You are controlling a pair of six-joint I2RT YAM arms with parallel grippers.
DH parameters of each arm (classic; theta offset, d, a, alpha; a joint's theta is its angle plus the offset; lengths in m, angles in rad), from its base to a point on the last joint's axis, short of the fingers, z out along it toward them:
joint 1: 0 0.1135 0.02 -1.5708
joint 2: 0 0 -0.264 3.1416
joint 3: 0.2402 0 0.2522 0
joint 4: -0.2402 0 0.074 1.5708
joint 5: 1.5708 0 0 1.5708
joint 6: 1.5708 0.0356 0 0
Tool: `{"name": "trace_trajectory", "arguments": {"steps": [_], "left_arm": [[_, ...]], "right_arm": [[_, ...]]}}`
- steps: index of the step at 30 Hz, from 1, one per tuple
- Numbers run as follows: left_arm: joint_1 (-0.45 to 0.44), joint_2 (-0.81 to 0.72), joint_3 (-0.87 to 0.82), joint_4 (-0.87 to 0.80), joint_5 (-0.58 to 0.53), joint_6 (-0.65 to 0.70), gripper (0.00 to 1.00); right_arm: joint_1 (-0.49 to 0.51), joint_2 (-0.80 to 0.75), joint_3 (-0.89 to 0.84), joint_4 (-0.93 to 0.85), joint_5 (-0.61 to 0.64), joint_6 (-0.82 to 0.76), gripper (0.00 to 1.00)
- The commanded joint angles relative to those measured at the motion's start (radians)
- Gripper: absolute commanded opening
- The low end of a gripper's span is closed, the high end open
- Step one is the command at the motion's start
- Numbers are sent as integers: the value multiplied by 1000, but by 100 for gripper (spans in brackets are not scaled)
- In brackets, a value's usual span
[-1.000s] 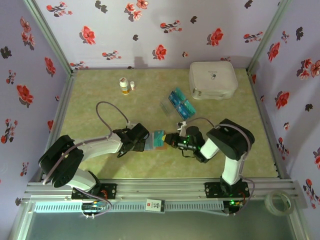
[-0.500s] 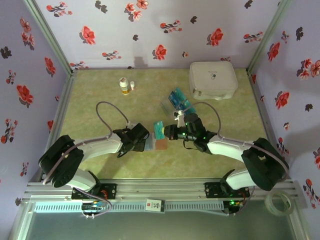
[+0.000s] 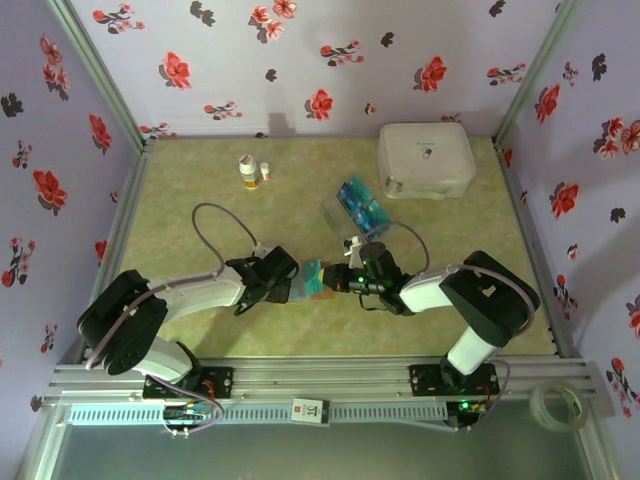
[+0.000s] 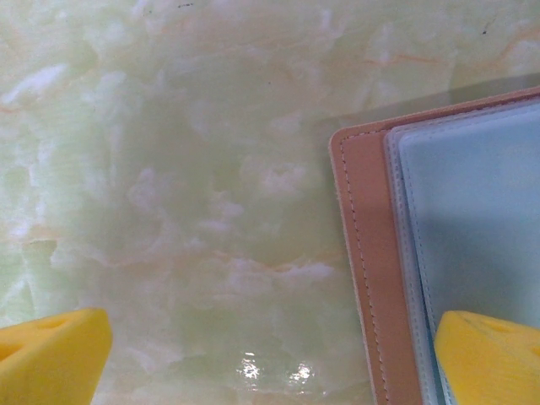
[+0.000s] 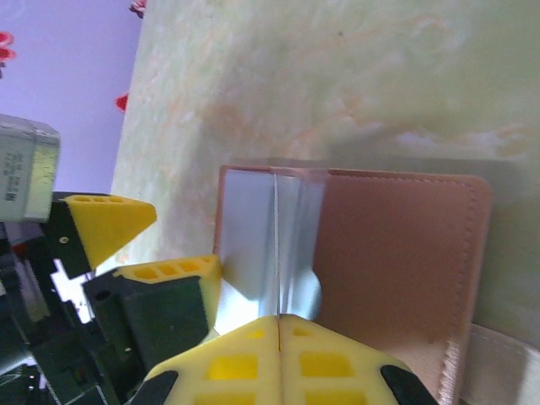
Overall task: Put the credit cards into the card holder
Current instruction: Insert the credit card into the card slot.
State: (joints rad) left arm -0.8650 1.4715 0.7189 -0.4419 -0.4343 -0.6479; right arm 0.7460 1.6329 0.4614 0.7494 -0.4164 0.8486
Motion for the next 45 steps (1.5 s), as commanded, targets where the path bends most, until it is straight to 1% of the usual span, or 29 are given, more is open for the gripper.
{"name": "trace_trajectory", "arguments": {"steps": [1,14,45], "left_arm": [[-5,29,-24,-14,-21,-12,100],[-6,29,-23,-14,-22,-12,100],[-5,31,-22,-14,-20,-12,100]], "right_arm": [[9,20,-6,94,-3,33,0],[15,107,-16,218,10,79,0],[22,209,-47,337,-25,129,0]]}}
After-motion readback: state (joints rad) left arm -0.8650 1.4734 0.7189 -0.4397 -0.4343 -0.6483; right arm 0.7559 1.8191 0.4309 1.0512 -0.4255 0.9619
